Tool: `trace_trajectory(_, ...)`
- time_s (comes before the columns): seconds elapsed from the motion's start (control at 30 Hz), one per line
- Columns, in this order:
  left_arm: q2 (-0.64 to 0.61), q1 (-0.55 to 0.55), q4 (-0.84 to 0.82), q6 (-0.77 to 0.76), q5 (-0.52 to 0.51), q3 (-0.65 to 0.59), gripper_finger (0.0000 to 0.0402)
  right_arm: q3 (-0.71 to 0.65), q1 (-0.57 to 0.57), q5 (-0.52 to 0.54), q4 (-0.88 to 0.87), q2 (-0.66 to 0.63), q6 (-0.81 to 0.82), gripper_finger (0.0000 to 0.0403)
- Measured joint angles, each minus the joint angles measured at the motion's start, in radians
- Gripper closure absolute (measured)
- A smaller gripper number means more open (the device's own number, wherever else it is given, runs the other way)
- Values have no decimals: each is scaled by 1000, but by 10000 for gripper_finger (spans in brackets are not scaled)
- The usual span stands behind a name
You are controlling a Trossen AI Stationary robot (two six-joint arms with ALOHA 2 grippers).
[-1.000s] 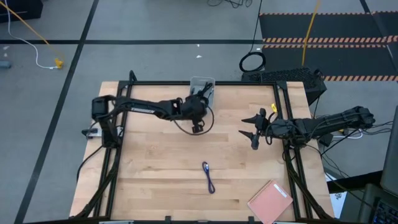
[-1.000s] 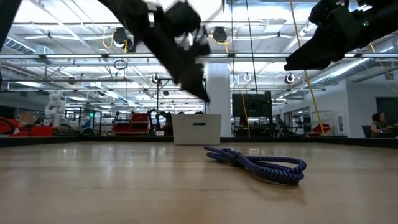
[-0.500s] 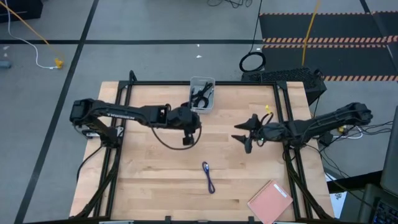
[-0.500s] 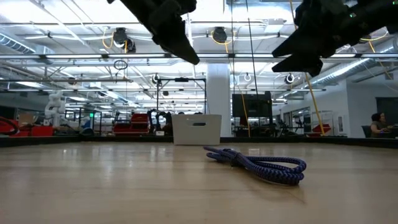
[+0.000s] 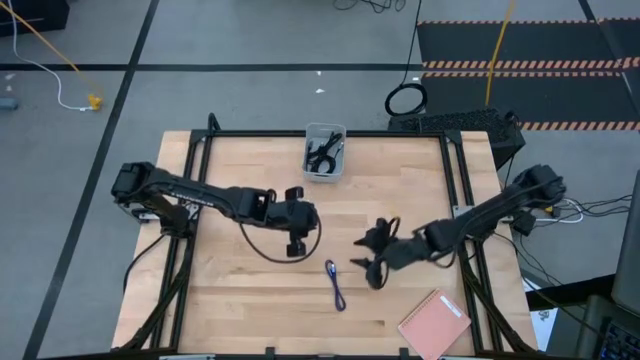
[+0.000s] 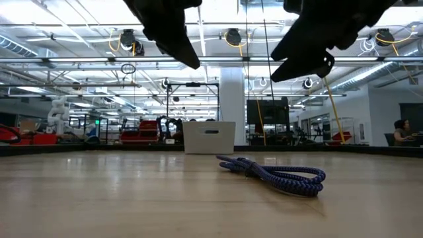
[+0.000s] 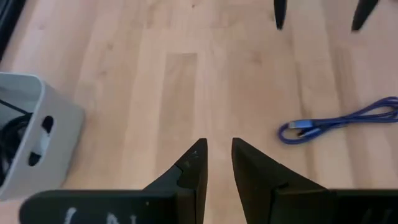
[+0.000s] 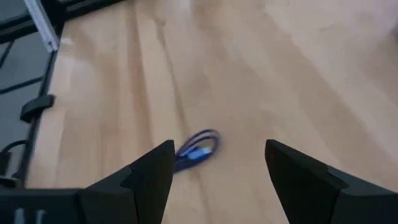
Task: Pick and place USB-C Cables
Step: Put the blue charger cable into the gray bin
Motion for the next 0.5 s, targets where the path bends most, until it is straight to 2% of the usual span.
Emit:
trace_trajectory(0.37, 0, -107, 12, -101, -52, 0, 325, 212, 109, 9, -34, 275, 161, 161)
trace_trajectory(0.5, 0, -135, 16, -139, -82, 0, 325, 309, 128, 11, -160, 371, 219, 161)
